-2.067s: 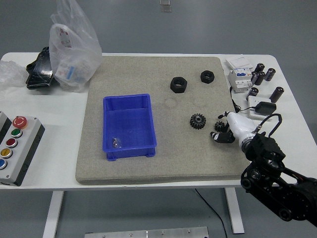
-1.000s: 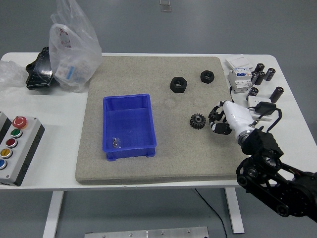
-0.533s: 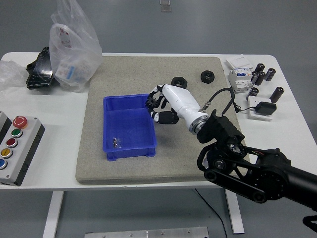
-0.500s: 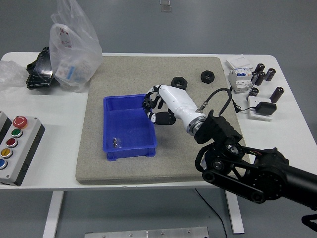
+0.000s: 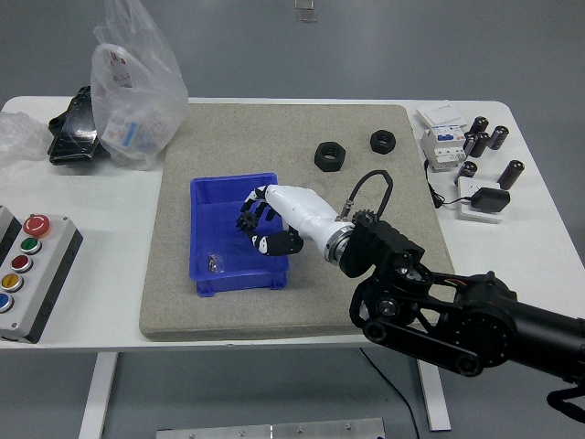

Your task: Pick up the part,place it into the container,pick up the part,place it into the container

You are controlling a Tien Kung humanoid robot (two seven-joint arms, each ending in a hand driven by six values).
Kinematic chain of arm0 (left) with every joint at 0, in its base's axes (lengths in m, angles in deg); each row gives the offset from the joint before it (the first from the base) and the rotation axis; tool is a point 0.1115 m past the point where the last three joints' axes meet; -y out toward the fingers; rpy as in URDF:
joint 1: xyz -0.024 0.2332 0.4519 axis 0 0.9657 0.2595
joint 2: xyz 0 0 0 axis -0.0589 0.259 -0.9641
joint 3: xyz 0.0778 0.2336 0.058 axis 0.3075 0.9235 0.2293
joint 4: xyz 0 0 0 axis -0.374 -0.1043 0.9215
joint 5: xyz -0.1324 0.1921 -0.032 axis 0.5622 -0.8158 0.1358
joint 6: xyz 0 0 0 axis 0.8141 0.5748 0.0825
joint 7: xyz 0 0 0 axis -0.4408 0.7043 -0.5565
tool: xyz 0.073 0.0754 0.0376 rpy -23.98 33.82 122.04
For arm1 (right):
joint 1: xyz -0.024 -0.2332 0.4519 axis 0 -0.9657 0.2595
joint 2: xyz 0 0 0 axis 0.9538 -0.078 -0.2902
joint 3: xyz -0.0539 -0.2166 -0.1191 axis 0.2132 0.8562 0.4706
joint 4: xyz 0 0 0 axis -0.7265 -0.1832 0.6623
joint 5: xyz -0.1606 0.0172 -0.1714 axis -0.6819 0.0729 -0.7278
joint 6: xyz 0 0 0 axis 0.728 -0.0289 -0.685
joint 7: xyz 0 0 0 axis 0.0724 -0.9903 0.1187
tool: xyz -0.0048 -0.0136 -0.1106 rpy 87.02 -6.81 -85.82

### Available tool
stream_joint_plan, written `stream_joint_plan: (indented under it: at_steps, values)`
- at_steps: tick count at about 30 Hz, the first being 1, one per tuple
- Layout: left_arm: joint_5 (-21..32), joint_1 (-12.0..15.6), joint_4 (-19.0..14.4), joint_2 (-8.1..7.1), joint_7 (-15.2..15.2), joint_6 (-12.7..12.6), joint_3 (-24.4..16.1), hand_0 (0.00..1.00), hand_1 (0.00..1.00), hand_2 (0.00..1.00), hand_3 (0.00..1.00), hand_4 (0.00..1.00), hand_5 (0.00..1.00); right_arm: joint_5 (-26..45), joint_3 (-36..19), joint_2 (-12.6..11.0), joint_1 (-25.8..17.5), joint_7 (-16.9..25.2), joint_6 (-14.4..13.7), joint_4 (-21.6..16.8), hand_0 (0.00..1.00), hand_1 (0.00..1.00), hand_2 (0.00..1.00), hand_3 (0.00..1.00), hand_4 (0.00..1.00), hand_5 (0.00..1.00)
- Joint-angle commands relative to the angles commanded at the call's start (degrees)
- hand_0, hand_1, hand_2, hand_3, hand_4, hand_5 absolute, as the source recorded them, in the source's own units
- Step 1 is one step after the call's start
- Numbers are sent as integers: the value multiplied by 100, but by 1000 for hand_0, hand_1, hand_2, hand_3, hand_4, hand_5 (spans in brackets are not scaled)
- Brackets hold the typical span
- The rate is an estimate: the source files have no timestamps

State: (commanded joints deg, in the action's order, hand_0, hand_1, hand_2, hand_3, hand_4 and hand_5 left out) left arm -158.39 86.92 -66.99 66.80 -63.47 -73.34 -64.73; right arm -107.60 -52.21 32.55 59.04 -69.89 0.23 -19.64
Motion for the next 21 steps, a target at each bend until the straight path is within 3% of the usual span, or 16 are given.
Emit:
stream_joint_plan:
  at_steps: [10, 11, 16, 17, 21]
  values:
    - [3, 7, 0, -7, -10, -8, 4, 632, 565, 553, 611, 703, 293, -402, -491, -117, -263, -23, -167, -65, 289, 624, 804, 884, 652, 393]
    - [9, 9, 0, -4, -15, -8, 9, 632, 565, 553, 612, 703, 290, -543, -657, -175, -335, -72, -179, -81, 281, 609, 792, 825, 669, 381]
    - [12, 21, 0, 0, -15, -9, 6, 632, 565, 553, 612, 703, 290, -990, -1208, -466, -523, -404, 88, 104, 281, 609, 792, 825, 669, 381]
    - [9, 21, 0, -2, -15, -11, 1, 632, 565, 553, 612, 701, 288, -1020, -1270, -529, -550, -453, 169, 195, 305, 682, 847, 904, 908, 537]
    - [11, 16, 0, -7, -22, -11, -5, 632, 565, 553, 612, 701, 288, -1026, -1355, -675, -662, -609, 448, 494, 305, 682, 847, 904, 908, 537]
